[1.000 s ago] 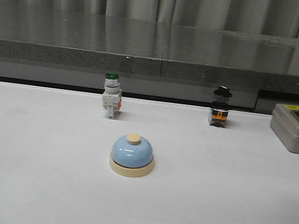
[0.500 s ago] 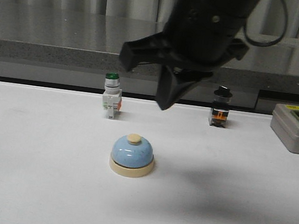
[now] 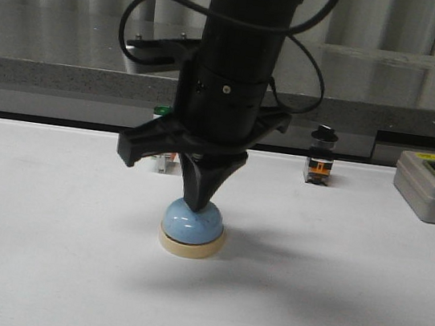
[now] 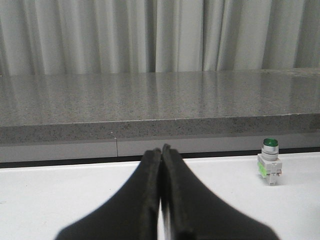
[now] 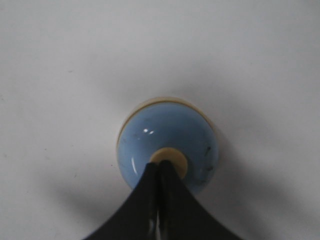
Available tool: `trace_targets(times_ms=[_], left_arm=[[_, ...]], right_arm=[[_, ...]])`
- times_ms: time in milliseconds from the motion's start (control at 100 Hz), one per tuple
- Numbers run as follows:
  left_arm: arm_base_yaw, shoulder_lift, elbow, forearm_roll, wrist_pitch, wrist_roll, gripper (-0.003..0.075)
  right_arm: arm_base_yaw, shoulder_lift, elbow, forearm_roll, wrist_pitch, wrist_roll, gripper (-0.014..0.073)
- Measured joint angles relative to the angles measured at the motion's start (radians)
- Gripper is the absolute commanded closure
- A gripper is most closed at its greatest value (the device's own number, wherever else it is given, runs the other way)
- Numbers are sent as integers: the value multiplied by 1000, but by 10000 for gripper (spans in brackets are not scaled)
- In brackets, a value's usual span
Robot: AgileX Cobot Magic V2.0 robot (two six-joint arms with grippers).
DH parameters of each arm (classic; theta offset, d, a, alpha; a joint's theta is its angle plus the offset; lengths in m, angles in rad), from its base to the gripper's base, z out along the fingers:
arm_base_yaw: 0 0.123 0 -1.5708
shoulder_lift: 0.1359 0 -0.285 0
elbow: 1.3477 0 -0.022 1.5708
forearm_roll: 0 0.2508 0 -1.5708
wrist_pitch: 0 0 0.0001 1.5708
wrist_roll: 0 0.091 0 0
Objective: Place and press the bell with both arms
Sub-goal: 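Lower the closed right gripper onto the bell's cream button, then raise the right gripper away from the bell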
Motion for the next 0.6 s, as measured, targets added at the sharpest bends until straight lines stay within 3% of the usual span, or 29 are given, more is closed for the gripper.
trace_targets(times_ms=[380,600], left_arm=[[0,0,0,0,0,0,739],[0,0,0,0,0,0,739]], right_arm=[[-14,-102,-4,-6,29,0,662],[-124,-260,83,-6,39,1,662]])
